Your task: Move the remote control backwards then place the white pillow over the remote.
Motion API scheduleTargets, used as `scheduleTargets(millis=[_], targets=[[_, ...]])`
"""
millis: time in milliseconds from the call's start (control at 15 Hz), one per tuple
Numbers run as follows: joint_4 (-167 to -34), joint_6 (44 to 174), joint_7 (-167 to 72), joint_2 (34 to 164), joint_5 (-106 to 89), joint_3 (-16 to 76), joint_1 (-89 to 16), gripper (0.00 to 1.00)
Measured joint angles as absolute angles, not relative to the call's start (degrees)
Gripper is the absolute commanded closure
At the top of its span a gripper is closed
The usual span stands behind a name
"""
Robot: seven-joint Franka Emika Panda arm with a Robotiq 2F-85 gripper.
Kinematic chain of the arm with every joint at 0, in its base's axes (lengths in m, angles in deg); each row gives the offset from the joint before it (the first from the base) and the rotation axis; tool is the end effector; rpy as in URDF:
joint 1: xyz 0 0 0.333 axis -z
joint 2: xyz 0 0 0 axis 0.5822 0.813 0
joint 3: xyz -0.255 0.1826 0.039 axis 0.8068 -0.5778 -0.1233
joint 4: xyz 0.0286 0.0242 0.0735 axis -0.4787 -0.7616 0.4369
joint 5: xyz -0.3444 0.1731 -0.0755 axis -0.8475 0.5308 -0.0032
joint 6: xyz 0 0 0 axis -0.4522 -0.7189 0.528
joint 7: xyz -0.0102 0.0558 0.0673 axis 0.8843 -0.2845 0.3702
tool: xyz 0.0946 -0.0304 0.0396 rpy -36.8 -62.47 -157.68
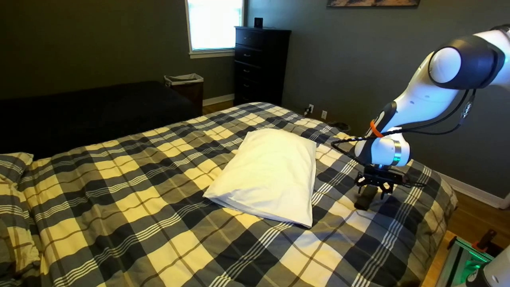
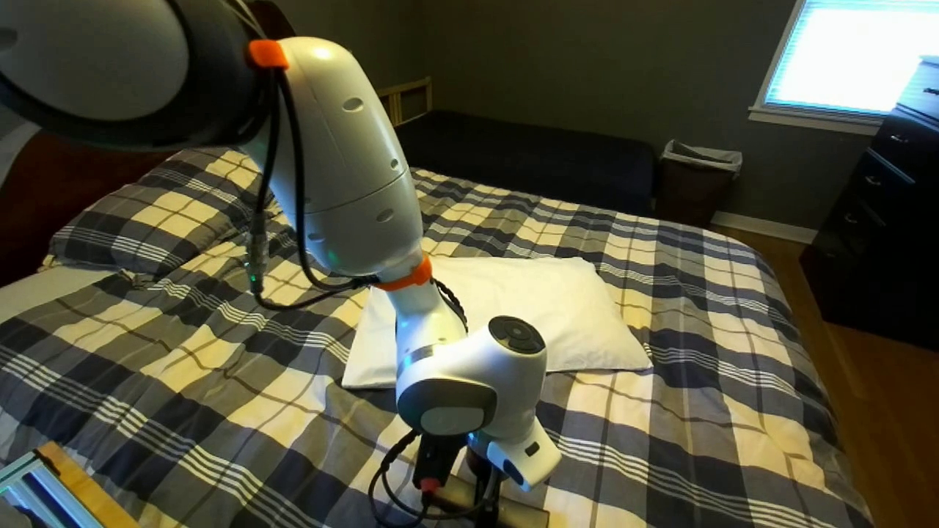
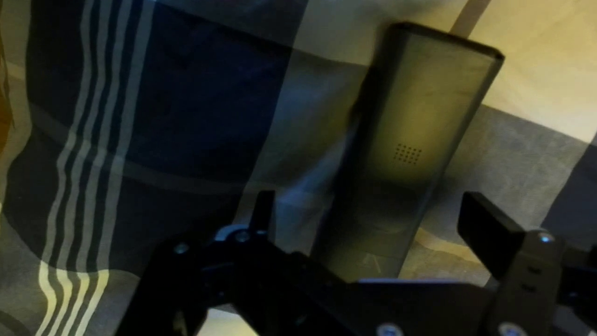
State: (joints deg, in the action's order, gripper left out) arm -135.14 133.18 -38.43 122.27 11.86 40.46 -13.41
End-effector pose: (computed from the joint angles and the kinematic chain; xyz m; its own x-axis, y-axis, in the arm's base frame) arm 0.3951 -0.3273 0.0663 0.4289 -0.9012 -0.0622 -0.8967 -0.4331 0.0913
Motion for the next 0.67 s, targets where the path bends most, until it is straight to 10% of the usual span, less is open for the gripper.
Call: scheduleTargets(millis=[200, 267, 667], targets=[[-133.2, 133.2, -37.7, 124.3, 12.5, 40.2, -13.1, 0.03], [-132.7, 133.2, -37.7, 124.8, 12.9, 40.0, -12.9, 0.26], [-130.5, 133.2, -37.7, 126.2, 14.8, 38.3, -11.3, 0.61]])
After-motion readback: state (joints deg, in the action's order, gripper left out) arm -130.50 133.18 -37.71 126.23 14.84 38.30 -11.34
